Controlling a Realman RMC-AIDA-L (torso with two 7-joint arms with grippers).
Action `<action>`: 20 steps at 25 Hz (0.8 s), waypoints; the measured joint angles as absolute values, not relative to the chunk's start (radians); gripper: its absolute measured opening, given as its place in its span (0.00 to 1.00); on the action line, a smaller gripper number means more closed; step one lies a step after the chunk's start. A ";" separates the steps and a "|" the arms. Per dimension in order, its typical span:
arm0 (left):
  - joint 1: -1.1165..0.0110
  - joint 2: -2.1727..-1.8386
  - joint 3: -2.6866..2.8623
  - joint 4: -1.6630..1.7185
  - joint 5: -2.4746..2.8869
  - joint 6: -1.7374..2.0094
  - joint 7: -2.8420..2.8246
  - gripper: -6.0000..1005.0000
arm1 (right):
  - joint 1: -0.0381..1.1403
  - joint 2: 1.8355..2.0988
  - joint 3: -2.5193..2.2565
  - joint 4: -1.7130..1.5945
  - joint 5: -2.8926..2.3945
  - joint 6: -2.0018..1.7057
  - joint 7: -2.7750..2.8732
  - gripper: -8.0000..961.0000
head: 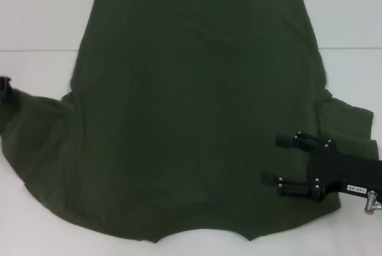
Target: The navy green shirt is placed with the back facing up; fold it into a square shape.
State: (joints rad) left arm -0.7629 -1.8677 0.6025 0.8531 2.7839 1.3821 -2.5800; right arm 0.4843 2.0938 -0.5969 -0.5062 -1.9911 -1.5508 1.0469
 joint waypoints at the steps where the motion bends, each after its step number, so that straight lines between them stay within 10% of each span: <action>1: -0.774 -1.868 0.603 0.863 2.790 1.393 -2.592 0.01 | 0.485 2.094 -0.597 -0.505 -1.991 -1.551 1.046 0.95; 10: -0.844 -1.881 0.603 0.892 2.786 1.476 -2.678 0.01 | 0.480 2.095 -0.597 -0.503 -1.991 -1.552 1.047 0.95; 20: -0.885 -2.001 0.604 0.845 2.779 1.447 -2.717 0.01 | 0.481 2.095 -0.597 -0.502 -1.991 -1.553 1.047 0.95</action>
